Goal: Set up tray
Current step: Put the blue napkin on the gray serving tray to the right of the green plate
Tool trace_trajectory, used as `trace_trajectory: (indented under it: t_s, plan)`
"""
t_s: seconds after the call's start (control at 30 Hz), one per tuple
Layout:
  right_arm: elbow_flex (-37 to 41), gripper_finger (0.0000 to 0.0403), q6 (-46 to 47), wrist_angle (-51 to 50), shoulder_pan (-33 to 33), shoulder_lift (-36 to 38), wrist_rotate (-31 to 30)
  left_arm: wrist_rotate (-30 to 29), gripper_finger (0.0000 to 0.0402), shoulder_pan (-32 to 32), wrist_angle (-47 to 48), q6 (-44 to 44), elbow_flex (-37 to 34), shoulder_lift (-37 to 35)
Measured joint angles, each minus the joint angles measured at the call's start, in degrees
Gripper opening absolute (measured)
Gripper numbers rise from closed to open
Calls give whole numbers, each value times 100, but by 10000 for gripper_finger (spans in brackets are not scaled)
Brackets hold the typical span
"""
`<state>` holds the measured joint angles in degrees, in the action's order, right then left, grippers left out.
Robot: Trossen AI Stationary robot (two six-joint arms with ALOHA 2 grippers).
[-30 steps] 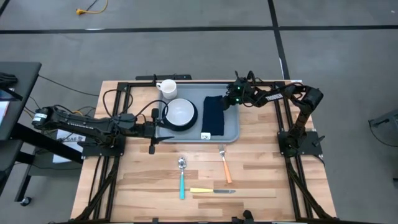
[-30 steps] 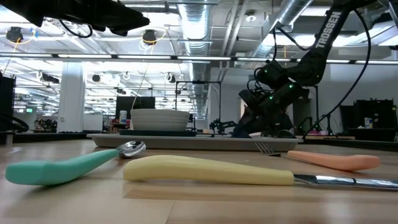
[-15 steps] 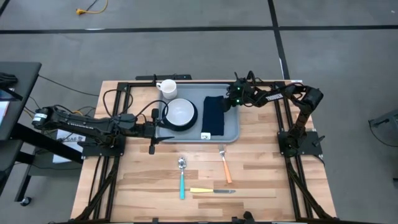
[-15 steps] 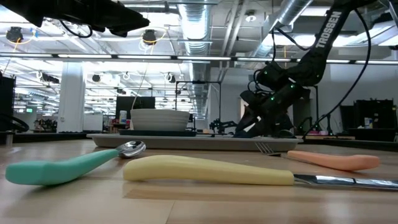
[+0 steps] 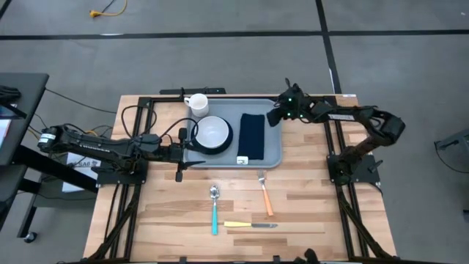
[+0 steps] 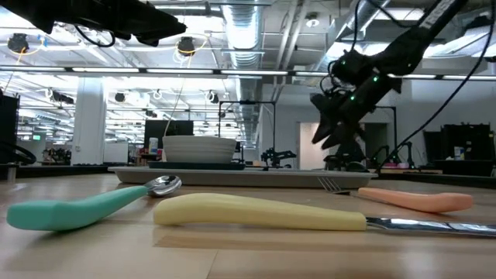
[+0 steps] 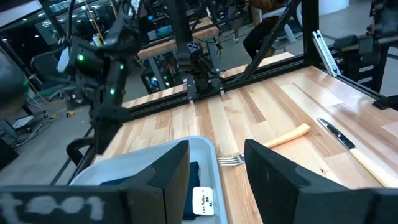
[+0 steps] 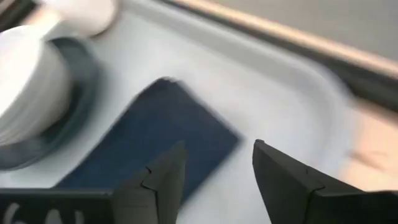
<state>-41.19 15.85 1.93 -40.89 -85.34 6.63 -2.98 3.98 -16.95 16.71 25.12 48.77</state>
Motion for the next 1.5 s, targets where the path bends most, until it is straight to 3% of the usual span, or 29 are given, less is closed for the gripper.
trace_trajectory:
  t_s: [0.1, 0.33, 0.9, 1.37, 1.5]
  plan:
    - [0, 147, -132, -186, 117, 253, -395, 1, 144, -2, -1, 0, 0, 0]
    - [0, 13, -528, -157, 530, 361, 100, 0, 144, 0, -3, 0, 0, 0]
    - [0, 1, -733, -528, 1330, 331, 245, 0, 144, 0, -8, 0, 0, 0]
    - [-608, 0, -1031, -544, 1871, -1189, 232, -27, 144, 0, -15, 0, -2, 0]
    - [-964, 0, -1090, -1045, 1913, -1400, 231, -35, 144, 0, -5, 0, -2, -1]
